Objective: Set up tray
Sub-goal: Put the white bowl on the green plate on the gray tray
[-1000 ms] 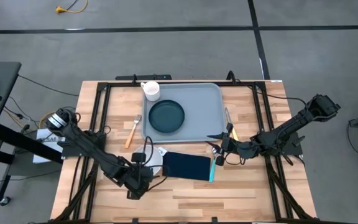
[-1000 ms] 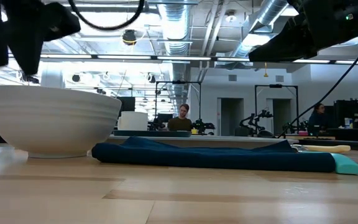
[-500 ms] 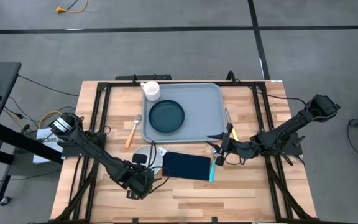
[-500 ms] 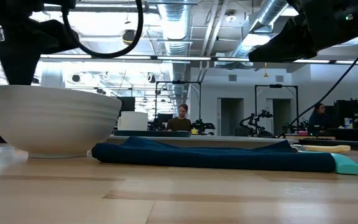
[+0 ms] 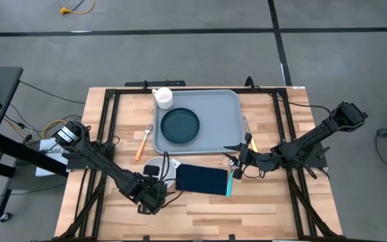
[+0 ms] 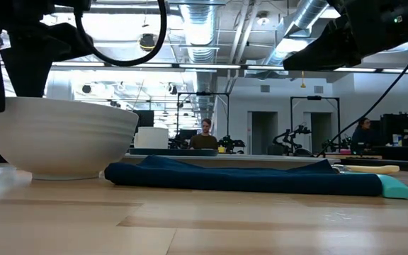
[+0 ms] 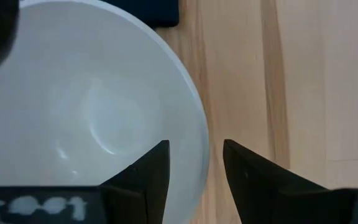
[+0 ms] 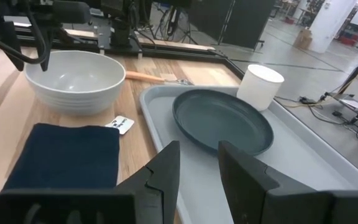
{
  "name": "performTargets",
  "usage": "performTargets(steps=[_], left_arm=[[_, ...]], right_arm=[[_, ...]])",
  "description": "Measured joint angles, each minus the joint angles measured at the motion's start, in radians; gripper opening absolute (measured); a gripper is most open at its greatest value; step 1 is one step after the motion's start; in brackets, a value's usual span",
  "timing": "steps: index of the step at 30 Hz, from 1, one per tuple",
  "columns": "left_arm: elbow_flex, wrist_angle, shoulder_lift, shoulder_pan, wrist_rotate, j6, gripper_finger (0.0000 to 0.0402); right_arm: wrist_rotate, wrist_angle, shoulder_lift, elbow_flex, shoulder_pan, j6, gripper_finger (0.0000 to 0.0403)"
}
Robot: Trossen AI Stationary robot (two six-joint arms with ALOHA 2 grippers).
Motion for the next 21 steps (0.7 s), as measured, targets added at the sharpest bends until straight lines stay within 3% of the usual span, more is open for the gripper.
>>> performTargets(steps=[5, 14, 21], left_arm=[[0.000, -0.001, 0.000, 0.000, -0.001, 0.016, 0.0115], [0.000, -0.002, 0.000, 0.002, -0.010, 0.029, 0.0011], [0.000, -0.001, 0.000, 0.009, -0.018, 0.026, 0.0005]], right_arm=[[0.000, 0.000, 0.000, 0.000, 0.000, 0.000, 0.0102], [0.000, 0.000, 0.000, 0.000, 0.000, 0.000, 0.0102], [0.000, 0.000, 0.000, 0.000, 0.000, 0.000, 0.0102]])
